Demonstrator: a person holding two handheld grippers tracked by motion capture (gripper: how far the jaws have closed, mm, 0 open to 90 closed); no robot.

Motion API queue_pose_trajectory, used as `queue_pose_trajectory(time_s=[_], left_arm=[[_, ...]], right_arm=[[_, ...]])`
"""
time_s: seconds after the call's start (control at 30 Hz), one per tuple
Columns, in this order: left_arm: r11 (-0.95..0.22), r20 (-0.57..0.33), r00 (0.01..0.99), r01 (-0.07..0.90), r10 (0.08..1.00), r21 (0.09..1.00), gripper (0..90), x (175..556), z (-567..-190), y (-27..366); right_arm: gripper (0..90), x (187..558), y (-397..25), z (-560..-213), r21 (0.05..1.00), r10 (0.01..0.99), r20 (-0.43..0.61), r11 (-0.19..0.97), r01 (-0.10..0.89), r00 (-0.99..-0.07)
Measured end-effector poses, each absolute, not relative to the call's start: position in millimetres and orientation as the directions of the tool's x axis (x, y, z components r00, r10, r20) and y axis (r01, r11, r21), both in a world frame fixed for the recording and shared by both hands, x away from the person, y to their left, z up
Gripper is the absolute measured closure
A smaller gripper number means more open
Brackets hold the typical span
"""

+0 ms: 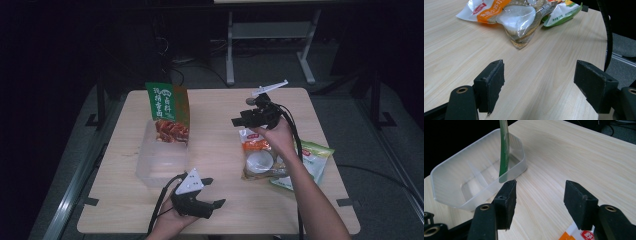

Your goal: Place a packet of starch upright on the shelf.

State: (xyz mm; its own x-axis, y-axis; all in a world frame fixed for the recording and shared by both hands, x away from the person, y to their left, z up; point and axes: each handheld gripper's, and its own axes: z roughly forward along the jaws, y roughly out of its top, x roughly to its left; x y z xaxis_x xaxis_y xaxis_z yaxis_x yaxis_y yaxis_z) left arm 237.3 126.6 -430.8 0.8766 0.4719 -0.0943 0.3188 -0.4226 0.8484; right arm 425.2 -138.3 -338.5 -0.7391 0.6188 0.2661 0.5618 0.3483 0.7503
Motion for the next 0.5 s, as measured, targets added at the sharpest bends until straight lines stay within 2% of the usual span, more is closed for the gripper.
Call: queue_pose_trajectory(time_s=[0.5], left_arm=[[-0.433, -0.088, 0.879, 0.315, 0.469, 0.844, 23.6, 238, -431, 125]], right_arm=[[39.2, 418, -163, -345, 0.722, 0.649, 0.275, 0.347, 0.598, -0.709]])
